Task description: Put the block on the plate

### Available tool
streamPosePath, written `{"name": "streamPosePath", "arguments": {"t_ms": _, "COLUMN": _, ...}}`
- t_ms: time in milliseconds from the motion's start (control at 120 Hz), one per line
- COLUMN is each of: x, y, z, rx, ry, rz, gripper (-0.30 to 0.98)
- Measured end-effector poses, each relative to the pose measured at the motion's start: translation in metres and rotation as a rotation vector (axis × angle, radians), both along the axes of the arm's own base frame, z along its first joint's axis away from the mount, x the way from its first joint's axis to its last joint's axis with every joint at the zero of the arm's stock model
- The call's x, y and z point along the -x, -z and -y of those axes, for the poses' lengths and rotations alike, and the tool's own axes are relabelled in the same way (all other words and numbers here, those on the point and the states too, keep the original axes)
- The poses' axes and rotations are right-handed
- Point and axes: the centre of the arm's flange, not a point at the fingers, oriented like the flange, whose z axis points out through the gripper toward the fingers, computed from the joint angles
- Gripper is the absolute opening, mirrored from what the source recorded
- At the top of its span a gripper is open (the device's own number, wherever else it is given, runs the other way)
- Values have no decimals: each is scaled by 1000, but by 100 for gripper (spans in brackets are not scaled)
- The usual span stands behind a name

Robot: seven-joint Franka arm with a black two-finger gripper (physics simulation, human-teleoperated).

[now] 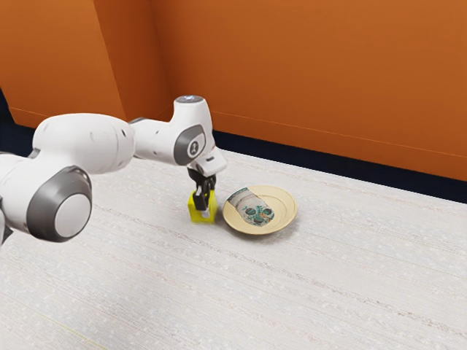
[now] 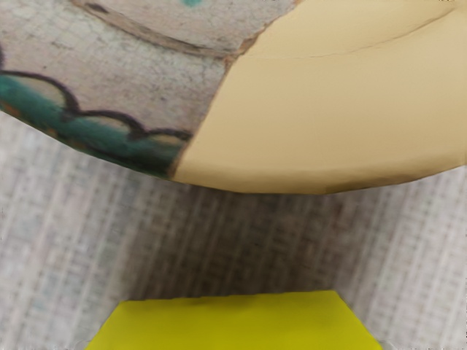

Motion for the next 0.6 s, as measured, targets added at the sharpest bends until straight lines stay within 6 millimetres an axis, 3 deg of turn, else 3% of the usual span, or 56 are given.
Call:
{"name": "streamPosePath", "arguments": {"t_ms": 242, "x": 3, "y": -56, "z": 6, "rx": 7, "ry": 27, "rz": 60, "gripper": 39}}
{"name": "streamPosePath", "arguments": {"t_ms": 408, "x": 16, "y": -98, "z": 45, "rx": 24, "ry": 87, "rz": 92, "gripper": 40}}
{"name": "streamPosePath", "arguments": {"t_ms": 600, "x": 27, "y": -97, "z": 99, "rx": 54, "ry": 169, "rz": 72, "gripper": 41}}
